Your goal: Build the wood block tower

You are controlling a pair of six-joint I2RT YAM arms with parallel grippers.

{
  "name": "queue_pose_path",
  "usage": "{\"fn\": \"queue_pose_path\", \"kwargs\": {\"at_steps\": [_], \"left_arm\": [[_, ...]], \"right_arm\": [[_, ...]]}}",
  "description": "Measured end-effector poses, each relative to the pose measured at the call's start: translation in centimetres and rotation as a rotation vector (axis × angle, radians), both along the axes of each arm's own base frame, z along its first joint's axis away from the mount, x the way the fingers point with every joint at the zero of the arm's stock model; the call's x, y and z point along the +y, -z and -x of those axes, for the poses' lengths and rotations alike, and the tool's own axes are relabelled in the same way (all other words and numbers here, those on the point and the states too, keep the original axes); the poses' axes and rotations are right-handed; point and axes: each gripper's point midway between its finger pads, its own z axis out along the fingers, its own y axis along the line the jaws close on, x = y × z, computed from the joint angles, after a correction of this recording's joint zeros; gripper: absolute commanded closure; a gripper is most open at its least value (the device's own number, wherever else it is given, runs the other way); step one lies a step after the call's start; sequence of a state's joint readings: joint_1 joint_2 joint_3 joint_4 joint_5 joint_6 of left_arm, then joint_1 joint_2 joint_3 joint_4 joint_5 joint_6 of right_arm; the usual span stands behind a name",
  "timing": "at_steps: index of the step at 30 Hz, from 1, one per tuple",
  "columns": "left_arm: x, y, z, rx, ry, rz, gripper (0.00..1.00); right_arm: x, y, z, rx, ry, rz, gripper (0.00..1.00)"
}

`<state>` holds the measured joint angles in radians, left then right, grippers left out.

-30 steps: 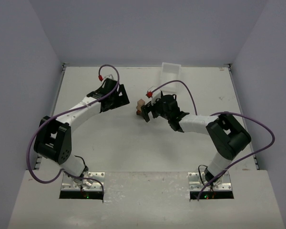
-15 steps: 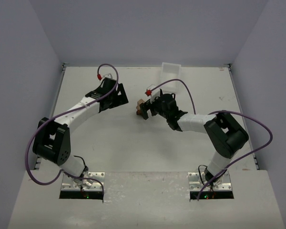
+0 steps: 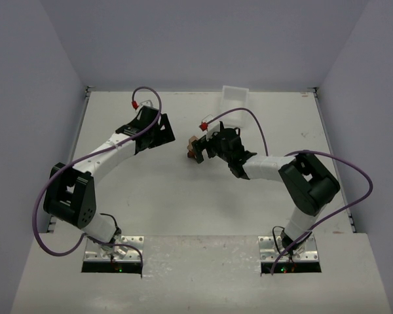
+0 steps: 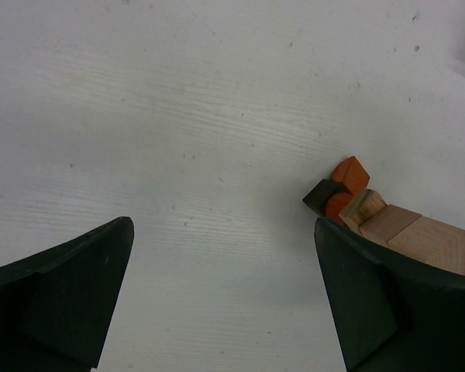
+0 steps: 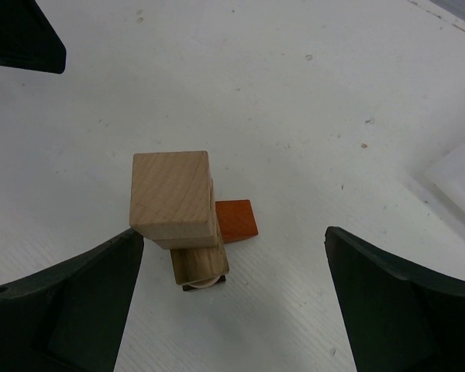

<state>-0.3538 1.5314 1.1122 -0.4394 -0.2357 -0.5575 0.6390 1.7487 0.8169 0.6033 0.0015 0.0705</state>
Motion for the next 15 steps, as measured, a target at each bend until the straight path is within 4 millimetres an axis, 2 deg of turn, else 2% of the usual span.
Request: {"fn": "queue_pose_path", "kwargs": {"at_steps": [15], "left_arm": [[0.36,0.36,0.50,0.023,-0.002,-0.019,0.00]], "right_arm": [[-0.67,-0.02,-0.55,-0.017,0.041,0.020,0.01]]}}
